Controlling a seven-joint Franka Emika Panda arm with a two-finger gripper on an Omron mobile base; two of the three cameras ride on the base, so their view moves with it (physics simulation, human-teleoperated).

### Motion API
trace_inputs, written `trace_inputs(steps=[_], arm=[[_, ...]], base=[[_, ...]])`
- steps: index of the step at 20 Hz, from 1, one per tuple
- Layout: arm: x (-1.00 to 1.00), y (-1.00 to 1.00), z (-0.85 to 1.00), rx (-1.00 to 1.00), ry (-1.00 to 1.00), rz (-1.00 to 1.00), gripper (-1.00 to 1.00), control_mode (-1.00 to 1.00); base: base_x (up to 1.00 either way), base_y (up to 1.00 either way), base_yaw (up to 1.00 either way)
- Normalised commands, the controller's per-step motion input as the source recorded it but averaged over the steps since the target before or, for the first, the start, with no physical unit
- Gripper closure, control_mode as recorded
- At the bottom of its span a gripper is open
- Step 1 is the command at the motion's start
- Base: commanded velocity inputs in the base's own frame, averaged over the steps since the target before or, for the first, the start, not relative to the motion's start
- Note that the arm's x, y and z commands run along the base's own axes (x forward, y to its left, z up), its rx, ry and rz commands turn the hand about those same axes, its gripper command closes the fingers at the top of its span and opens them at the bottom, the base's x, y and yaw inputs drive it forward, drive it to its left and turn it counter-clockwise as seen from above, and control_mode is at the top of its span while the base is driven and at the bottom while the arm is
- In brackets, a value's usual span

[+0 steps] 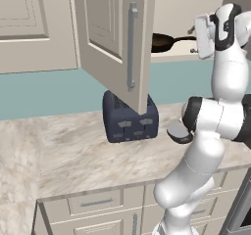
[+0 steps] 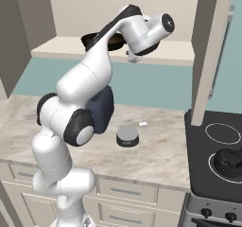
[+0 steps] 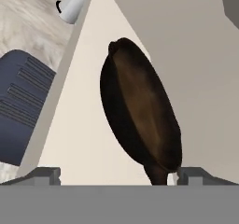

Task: Pick the pan from the cabinet and place it on the stove. Then turn on the stove burner for the pan.

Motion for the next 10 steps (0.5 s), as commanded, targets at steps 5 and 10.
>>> trace_inputs(steps=[5, 10], arm=[[0.32, 0.0, -0.14, -0.02, 0.0, 0.0, -1.0, -1.0], [0.36, 0.0, -0.11, -0.01, -0.01, 0.0, -1.0, -1.0]], base=[[0.0, 0.0, 0.0], [0.0, 0.0, 0.0]])
